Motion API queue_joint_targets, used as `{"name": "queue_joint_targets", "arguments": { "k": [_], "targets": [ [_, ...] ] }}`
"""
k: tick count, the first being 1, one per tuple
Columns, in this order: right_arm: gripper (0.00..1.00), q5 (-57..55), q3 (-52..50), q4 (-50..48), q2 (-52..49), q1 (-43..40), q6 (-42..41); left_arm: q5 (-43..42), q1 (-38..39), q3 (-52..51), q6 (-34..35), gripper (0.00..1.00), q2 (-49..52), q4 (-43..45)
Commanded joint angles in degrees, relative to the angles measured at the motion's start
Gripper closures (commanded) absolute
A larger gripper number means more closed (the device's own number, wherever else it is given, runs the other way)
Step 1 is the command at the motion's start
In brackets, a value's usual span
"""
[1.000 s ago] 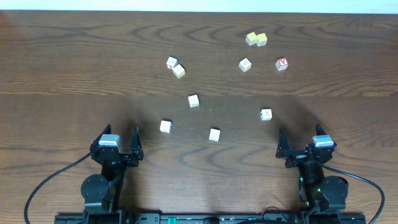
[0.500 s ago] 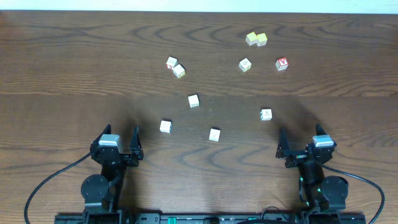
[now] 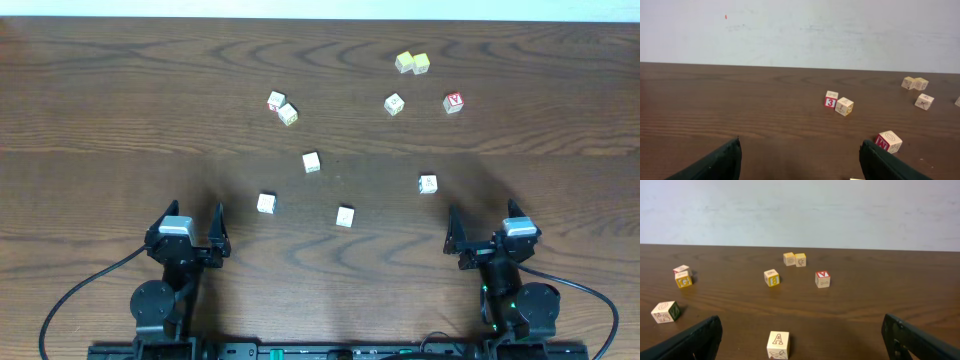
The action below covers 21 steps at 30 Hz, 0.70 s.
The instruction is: Lift 4 blocks
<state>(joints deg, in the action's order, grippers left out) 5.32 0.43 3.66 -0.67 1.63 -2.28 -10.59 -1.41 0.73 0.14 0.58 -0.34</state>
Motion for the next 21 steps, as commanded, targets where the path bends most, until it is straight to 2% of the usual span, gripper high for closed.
{"name": "queue_joint_targets", "arguments": {
  "k": [1,15,17,21],
  "targets": [
    [0.01,-0.33,-0.11,0.24,0.28,0.28,0.66,-1.60,-0.13,-0.50,-0.50,0.24,-0.35,-2.60],
    [0.01,-1.40,-0.11,-1.27,0.28,0.28,0.63,-1.66,-0.13,-0.50,-0.39,0.25,-0.35,-2.56],
    [0.01,3.63,-0.11,-5.22,0.28,0.31,-4.07,-4.33,-0.13,-0.50,1.62,0.24,-0.35,-2.08],
    [0.01,20.50,-0.11,-10.38,0.28,0.31,-19.12,-21.92,-0.13,-0.50,15.41,0.24,-0.35,-1.11]
  ]
}}
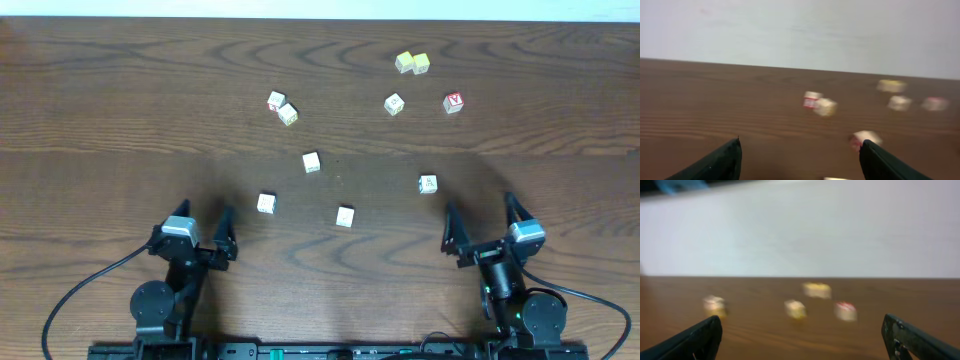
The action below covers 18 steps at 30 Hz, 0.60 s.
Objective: Lift 4 blocks
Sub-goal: 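Raise both arms and move the right gripper toward the Y block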
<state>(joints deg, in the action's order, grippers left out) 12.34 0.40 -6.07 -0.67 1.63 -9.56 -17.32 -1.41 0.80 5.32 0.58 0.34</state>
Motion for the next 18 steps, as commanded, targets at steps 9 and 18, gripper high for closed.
{"name": "queue_joint_targets", "arguments": {
  "k": [9,18],
  "targets": [
    [0.01,25.29,0.17,-17.55,0.28,0.28,-21.88,-32.68,-0.13,2.43,16.52,0.24,-0.35,13.42],
    [0.01,25.31,16.98,-5.33,-3.82,-1.73,-13.97,-25.07,-0.28,27.61,4.81,0.24,9.60,-9.84]
  ]
}}
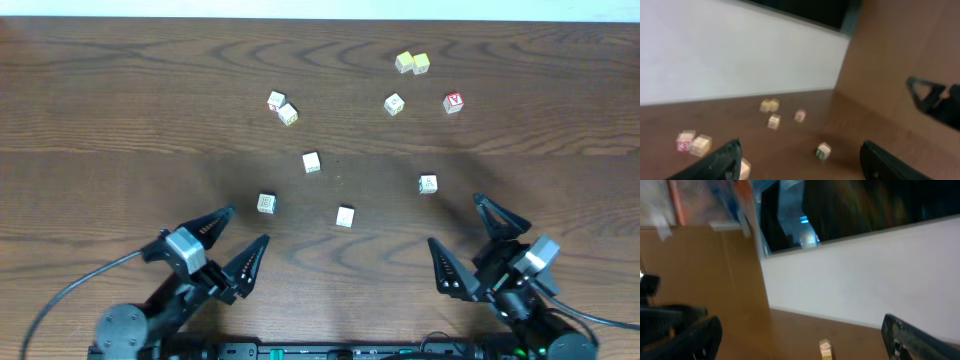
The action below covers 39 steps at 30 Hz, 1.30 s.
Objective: Lift 4 blocks
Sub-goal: 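Raise both arms and move the right gripper toward the Y block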
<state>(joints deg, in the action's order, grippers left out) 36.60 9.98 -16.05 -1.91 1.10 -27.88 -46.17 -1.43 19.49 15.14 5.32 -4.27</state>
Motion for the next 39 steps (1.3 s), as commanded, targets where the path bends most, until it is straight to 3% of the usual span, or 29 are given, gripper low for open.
{"name": "queue_joint_targets", "arguments": {
  "k": [1,5,7,11,14,17,23,28,32,39],
  "targets": [
    [0.01,1.27,10.40,8.66,-4.17,-1.38,6.82,5.49,-0.26,12.15,-5.44,0.25,7.28,-8.85],
    [0.01,3.58,25.57,29.20,-14.12,-1.44,18.60,15.13,-0.26,29.73,-8.02,0.25,21.84,-32.06],
    [0.01,3.96,39.34,49.44,-24.81,-1.42,26.67,18.25,-0.26,41.24,-11.67,0.24,33.68,-47.01],
    [0.01,11.02,47.06,57.31,-33.31,-1.42,26.95,16.00,-0.26,46.27,-8.63,0.24,42.27,-54.71],
    [0.01,18.10,47.52,57.20,-36.79,-1.42,26.23,12.63,-0.04,46.27,-9.99,0.24,46.07,-55.15],
    [0.01,16.50,47.52,56.61,-39.69,-1.38,23.26,14.71,1.27,46.29,-9.94,0.24,49.27,-57.11],
    [0.01,7.48,49.64,64.43,-47.54,0.68,19.06,33.09,6.45,46.29,-2.45,0.24,58.38,-62.84],
    [0.01,-9.49,58.38,78.82,-61.40,9.99,18.99,44.52,8.26,46.29,4.22,0.24,66.90,-62.23],
    [0.01,-20.96,63.60,81.59,-71.78,18.43,11.61,46.23,8.26,46.29,6.62,0.24,72.17,-59.47],
    [0.01,-35.69,63.67,72.98,-85.31,29.90,-8.63,46.25,8.07,46.27,8.20,0.24,77.24,-56.24]
  ]
}}
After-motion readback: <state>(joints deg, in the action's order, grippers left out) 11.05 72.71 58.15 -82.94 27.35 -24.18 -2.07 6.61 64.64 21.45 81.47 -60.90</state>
